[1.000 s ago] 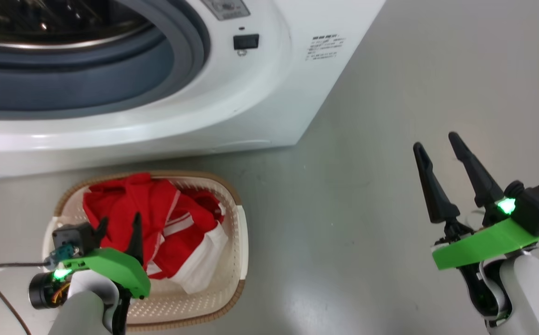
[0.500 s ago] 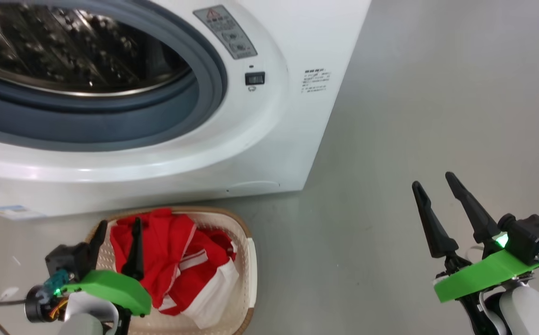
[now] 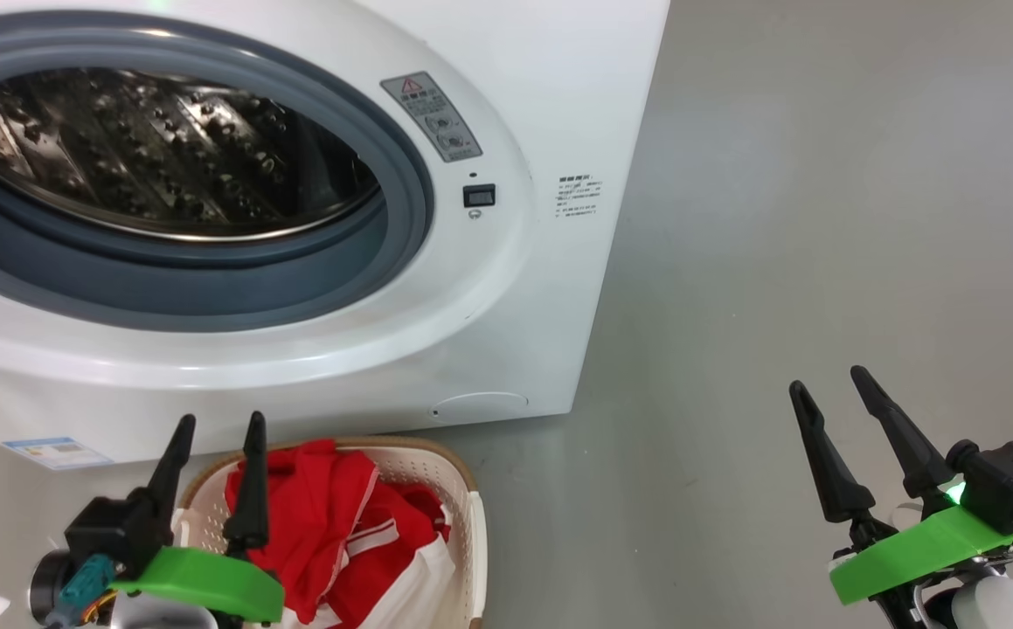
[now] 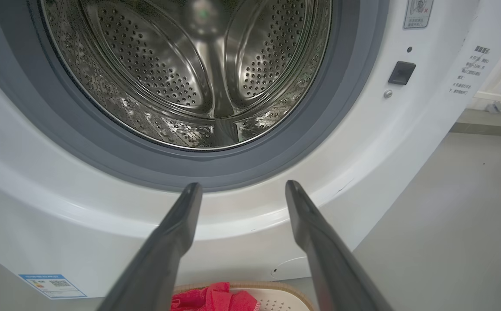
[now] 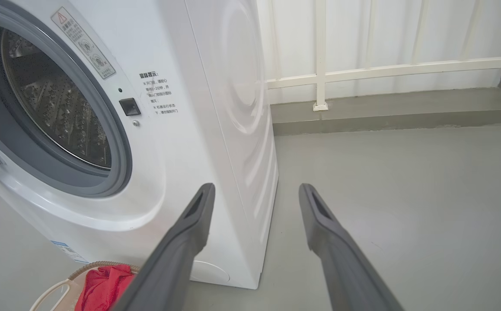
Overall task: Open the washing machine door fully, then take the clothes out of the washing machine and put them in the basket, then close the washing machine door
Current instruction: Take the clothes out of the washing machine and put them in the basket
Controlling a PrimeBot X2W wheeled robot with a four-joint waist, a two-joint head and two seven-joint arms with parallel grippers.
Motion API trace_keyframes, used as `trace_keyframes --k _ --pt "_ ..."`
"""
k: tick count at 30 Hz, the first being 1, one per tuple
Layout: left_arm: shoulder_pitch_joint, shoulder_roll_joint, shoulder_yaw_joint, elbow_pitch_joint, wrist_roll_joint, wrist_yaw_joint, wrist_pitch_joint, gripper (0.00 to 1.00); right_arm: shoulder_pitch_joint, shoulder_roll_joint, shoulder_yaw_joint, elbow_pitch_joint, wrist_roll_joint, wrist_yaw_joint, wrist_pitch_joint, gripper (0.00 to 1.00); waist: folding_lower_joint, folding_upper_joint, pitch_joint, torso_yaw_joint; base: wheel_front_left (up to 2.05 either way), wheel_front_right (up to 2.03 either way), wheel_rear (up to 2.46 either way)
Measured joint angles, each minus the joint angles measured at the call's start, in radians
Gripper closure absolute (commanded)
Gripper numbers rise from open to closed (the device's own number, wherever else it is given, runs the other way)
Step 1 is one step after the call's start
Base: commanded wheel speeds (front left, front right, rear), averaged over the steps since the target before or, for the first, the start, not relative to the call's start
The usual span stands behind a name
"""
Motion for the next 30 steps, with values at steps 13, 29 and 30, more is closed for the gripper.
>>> trace_keyframes --k 13,29,30 --pt "0.144 0.001 0.018 -0.181 0.008 0.0 -0.002 0.0 0.064 -0.009 -0.024 -0.002 0.0 0.0 0.0 0.0 0.0 0.0001 -0.07 -0.009 0.0 0.0 0.0" --pt "0.293 0.002 0.021 -0.313 0.008 0.013 -0.003 0.0 0.142 -0.011 -0.05 -0.01 0.0 0.0 0.0 0.0 0.0 0.0 -0.137 -0.012 0.0 0.0 0.0" --pt "0.298 0.002 0.021 -0.319 0.007 0.015 -0.003 0.0 0.142 -0.011 -0.053 -0.01 0.0 0.0 0.0 0.0 0.0 0.0 -0.139 -0.012 0.0 0.0 0.0"
